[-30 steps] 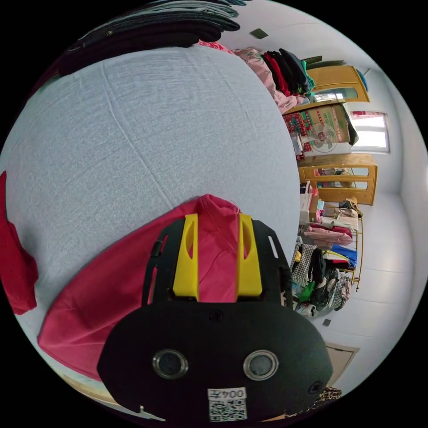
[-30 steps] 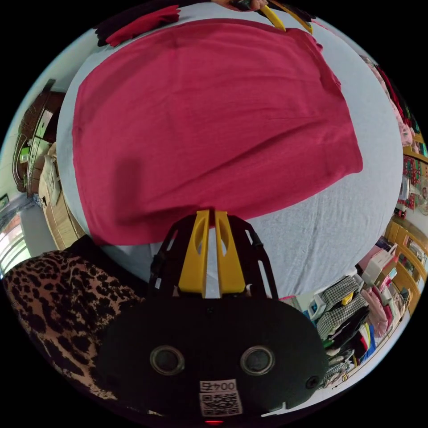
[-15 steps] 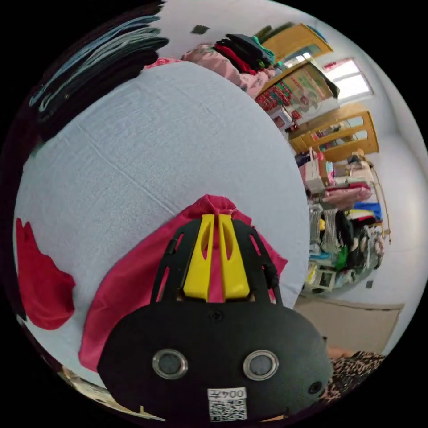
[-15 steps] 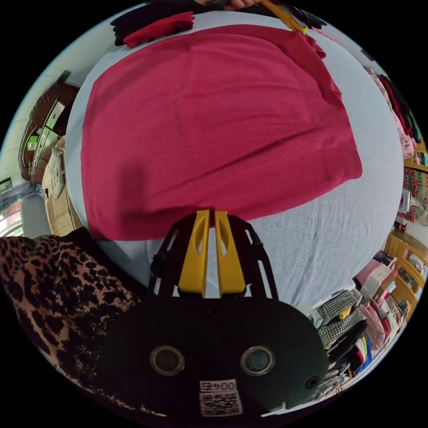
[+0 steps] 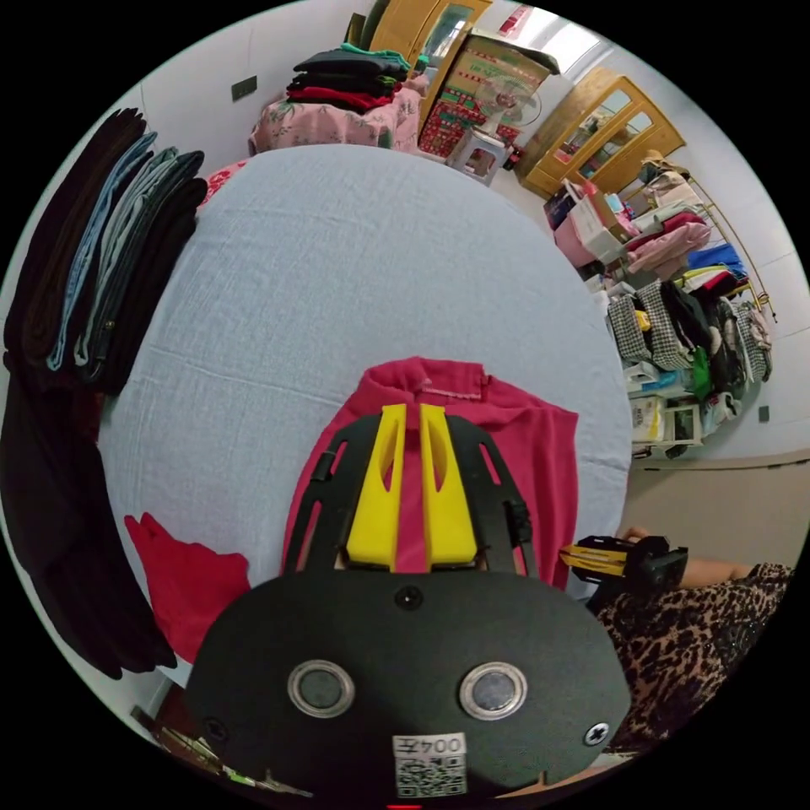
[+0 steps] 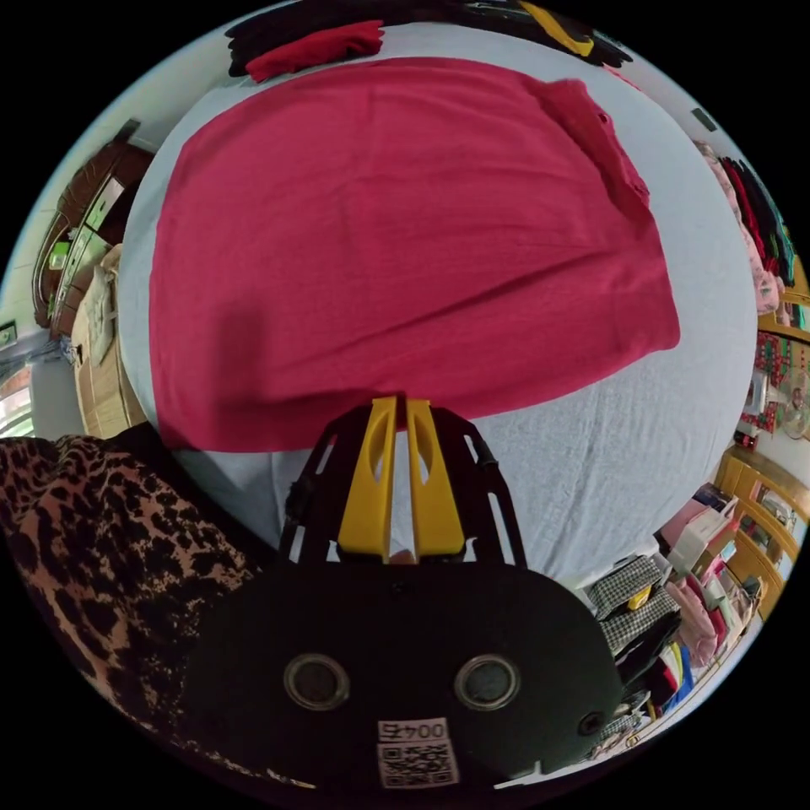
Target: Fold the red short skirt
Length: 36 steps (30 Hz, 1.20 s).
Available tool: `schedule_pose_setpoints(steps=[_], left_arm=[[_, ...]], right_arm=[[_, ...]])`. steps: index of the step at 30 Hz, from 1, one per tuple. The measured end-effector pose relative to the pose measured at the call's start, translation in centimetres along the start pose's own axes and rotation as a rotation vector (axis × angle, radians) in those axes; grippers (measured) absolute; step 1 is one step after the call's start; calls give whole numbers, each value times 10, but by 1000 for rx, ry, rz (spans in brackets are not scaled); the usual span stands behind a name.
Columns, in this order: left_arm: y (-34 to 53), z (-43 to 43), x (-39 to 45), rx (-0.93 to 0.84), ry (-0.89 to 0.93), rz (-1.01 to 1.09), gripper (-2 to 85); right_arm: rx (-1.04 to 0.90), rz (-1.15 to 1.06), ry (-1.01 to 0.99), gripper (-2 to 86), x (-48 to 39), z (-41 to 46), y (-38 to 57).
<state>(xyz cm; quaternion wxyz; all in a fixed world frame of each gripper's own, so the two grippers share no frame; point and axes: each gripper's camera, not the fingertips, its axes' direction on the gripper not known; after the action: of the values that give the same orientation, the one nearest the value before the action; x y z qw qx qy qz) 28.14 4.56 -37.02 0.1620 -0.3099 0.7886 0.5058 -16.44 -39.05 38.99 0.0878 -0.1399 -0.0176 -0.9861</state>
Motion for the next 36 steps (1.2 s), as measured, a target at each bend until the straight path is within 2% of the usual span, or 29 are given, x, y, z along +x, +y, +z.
schedule_pose_setpoints(steps=[9,16,22,31,36], left_arm=[[-56,11,-11,-63,-83,-52,16],[-95,47,-22,-128,-57,-152,21],[-107,67,-31,-178,-64,-223,38],[-106,74,-29,-166,-36,-227,35],[-98,58,-16,-119,-22,-156,23]], right_arm=[[-2,29,1,34,-4,3,0],[-38,26,-9,23,-3,4,-6],[-26,-31,58,12,-15,4,-4],[-1,14,-6,9,-4,2,-1],[-30,-4,-14,8,-2,1,-6]])
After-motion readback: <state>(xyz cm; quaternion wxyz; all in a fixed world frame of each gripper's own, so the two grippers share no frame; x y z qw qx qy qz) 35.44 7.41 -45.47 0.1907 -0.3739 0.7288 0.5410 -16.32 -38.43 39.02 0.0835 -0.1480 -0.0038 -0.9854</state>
